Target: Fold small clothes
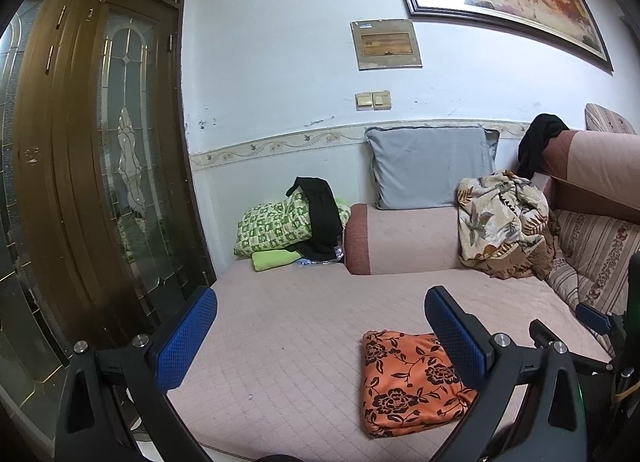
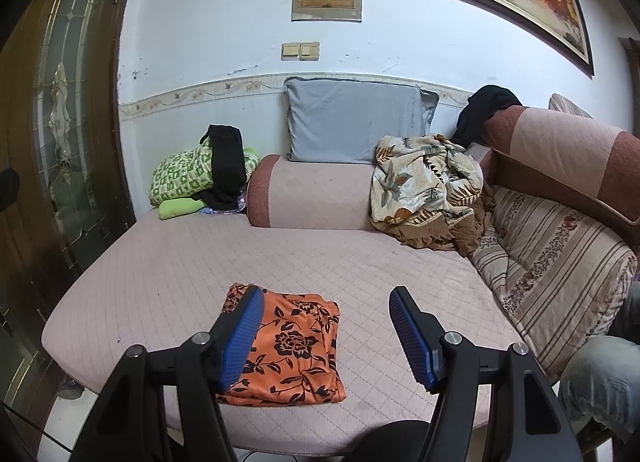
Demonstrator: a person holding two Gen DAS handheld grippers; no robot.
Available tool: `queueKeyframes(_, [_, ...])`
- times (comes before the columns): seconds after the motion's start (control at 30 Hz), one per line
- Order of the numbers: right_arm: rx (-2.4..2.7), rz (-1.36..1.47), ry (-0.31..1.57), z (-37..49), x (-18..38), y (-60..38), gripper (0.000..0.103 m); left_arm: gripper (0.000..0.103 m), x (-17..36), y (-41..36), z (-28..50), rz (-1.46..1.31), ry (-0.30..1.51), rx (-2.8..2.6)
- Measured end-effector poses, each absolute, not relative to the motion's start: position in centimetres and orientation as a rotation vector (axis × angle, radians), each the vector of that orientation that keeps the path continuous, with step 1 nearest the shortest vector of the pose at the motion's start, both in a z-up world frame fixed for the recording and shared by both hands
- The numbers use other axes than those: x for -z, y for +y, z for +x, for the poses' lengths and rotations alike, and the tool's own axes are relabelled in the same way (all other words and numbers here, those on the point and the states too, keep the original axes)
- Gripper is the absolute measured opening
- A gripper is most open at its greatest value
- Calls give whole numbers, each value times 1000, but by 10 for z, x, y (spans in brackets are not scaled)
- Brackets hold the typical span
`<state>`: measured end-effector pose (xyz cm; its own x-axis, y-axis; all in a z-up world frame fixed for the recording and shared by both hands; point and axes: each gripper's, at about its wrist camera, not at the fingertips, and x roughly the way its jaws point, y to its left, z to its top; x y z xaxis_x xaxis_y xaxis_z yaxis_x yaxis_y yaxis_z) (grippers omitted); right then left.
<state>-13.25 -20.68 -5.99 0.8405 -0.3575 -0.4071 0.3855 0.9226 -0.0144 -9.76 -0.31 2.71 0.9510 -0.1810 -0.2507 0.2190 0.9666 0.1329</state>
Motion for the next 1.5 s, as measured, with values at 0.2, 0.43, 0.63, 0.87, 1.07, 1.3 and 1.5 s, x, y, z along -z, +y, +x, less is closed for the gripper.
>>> queueKeyframes(0.2, [397, 61, 419, -130, 61, -207, 69, 103, -25, -4, -94, 158, 248, 212])
queueKeyframes(0.43, [395, 56, 426, -119, 63, -207, 69, 103, -23, -5, -84, 149, 257, 229])
queueKeyframes(0.63, [402, 47, 428, -109, 62, -206, 69, 103, -22, -14, -75, 161, 258, 251])
queueKeyframes(0.87, [409, 42, 422, -94, 57, -216, 69, 103, -22, -27, -59, 165, 271, 285])
queueKeyframes(1.07, [419, 69, 426, -79, 55, -234, 69, 103, -21, -42, -45, 173, 286, 303])
queueKeyframes(1.3, [415, 77, 452, -61, 58, -246, 69, 103, -18, -54, -30, 183, 306, 311])
queueKeyframes(1.5, [404, 74, 450, -52, 57, -247, 69, 103, -21, -55, -21, 163, 307, 299])
